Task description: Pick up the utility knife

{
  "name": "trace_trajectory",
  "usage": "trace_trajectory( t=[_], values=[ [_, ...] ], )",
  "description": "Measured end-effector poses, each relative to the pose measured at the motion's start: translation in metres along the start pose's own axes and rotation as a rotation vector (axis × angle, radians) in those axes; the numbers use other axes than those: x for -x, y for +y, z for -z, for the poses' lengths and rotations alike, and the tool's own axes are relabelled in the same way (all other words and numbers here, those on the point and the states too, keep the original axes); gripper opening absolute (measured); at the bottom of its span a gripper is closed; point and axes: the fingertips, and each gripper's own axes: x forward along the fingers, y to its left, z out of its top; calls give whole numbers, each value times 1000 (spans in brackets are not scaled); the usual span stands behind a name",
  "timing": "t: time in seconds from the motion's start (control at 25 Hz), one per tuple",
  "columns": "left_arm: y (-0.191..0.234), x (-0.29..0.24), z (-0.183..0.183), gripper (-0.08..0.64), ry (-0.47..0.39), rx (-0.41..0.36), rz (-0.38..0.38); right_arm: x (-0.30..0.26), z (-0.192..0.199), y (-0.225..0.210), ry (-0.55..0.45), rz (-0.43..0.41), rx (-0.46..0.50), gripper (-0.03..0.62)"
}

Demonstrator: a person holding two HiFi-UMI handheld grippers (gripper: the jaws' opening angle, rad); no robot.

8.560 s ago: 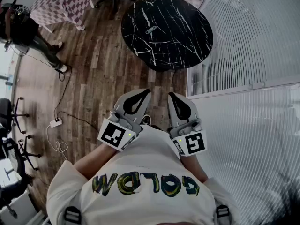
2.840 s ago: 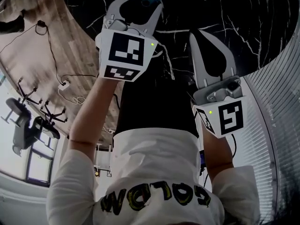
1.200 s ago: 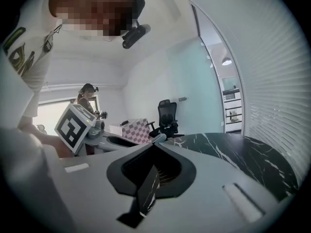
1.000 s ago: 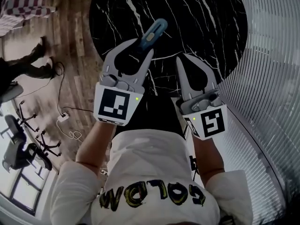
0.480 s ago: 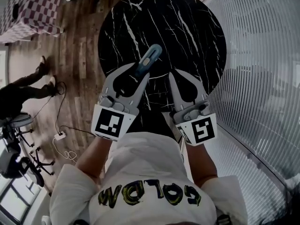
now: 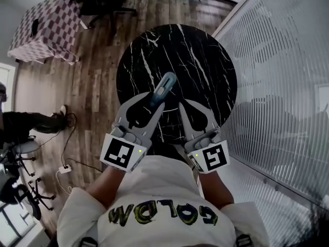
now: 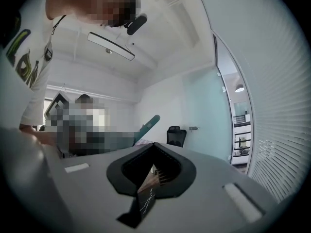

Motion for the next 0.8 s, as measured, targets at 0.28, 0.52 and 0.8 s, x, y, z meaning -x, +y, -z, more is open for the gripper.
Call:
trace_trajectory(
  t=[0.28,0.52,0.8],
  values=[
    [-15,18,-36,133,-79,-15,32,8,-31,14,-44,-37,5,2],
    [-36,43,-50,133,-108,5,39,32,-49,32,-65,-54,11,2],
    [-52,49,-67,133,-169,8,62,46,-57,32,-70,-72,7,2]
  ],
)
